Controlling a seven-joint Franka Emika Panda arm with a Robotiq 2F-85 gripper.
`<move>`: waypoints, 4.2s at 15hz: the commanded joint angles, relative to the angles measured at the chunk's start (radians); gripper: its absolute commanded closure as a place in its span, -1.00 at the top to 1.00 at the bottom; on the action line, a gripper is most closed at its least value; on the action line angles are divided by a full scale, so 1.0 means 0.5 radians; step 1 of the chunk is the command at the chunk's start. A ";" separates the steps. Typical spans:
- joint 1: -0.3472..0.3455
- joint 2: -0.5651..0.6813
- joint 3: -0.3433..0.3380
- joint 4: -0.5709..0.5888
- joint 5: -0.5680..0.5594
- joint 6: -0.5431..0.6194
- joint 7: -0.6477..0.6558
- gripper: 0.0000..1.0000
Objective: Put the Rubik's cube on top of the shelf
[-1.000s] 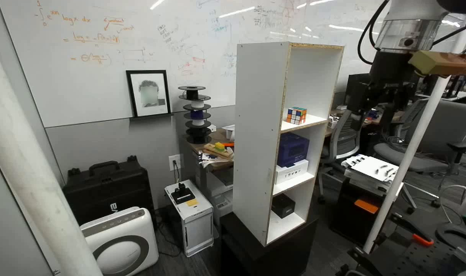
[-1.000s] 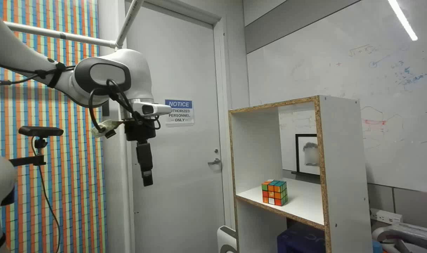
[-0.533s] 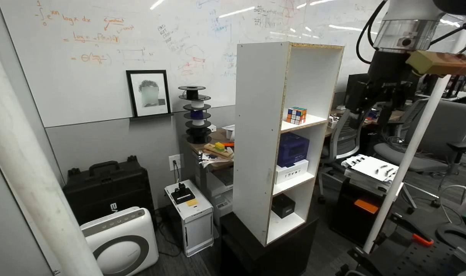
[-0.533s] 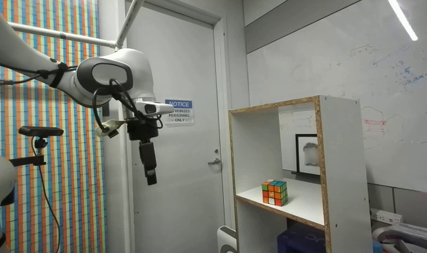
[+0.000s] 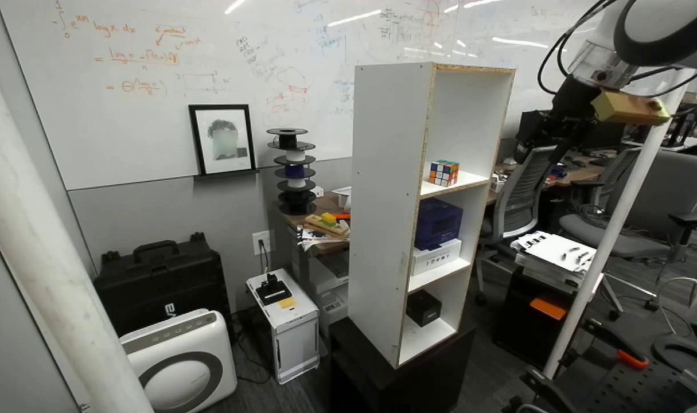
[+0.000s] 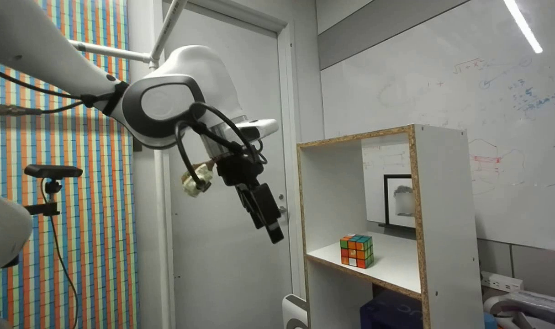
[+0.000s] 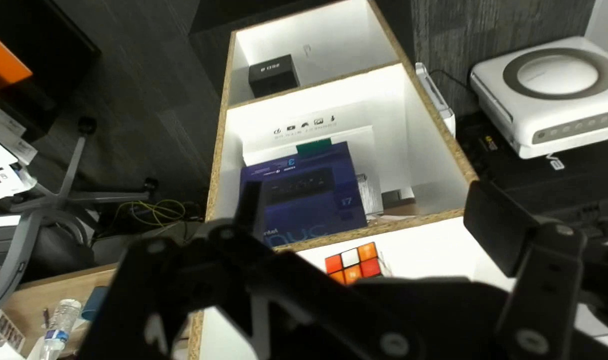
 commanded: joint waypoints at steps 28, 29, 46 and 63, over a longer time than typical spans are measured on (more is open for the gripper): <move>0.155 1.683 -0.014 0.852 0.402 1.466 -0.420 -0.23; 0.162 1.557 -0.057 0.762 0.306 1.282 -0.324 -0.23; 0.020 -0.013 0.082 0.362 0.453 0.744 0.284 -0.23; -0.759 1.032 0.717 1.902 -0.504 0.027 1.639 -0.23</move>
